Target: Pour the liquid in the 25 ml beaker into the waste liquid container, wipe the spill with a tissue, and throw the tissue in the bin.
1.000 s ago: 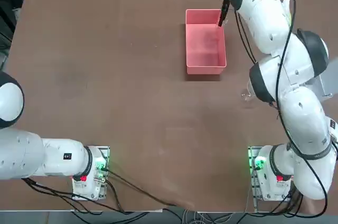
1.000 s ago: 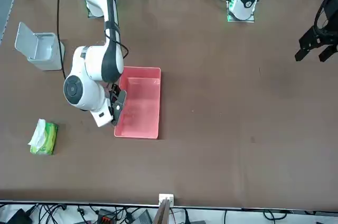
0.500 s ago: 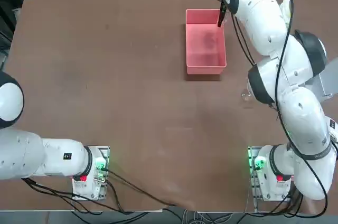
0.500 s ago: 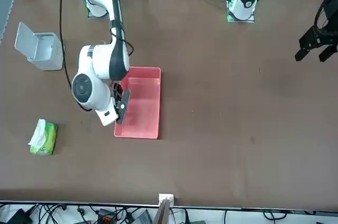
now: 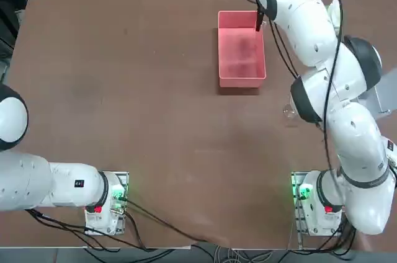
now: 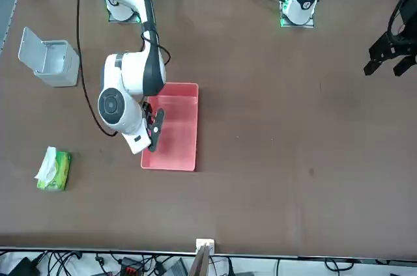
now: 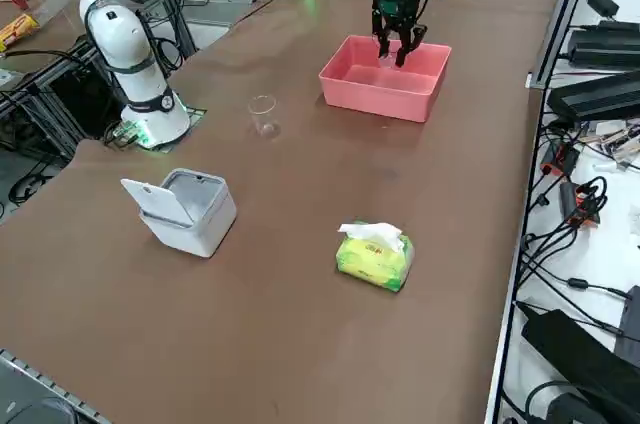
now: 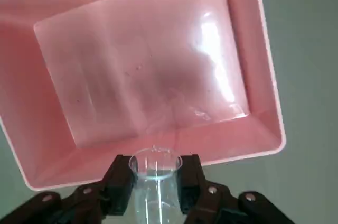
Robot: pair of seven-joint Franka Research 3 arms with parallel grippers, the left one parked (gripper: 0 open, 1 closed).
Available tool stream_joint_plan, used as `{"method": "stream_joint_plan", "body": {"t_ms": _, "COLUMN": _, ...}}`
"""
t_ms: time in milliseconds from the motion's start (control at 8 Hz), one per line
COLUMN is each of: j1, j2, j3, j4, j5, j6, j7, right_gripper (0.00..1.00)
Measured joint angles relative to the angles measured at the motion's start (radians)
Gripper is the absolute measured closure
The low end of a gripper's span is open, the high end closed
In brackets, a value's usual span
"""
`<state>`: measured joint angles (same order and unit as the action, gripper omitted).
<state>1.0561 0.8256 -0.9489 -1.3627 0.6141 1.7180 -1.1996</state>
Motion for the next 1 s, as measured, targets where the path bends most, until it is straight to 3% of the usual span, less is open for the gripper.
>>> {"method": "stream_joint_plan", "body": {"t_ms": 1000, "j1": 0.017, "j2": 0.026, "j3": 0.007, "j4": 0.031, "j5": -0.082, "j6": -0.001, "j7": 0.027, "right_gripper": 0.53}}
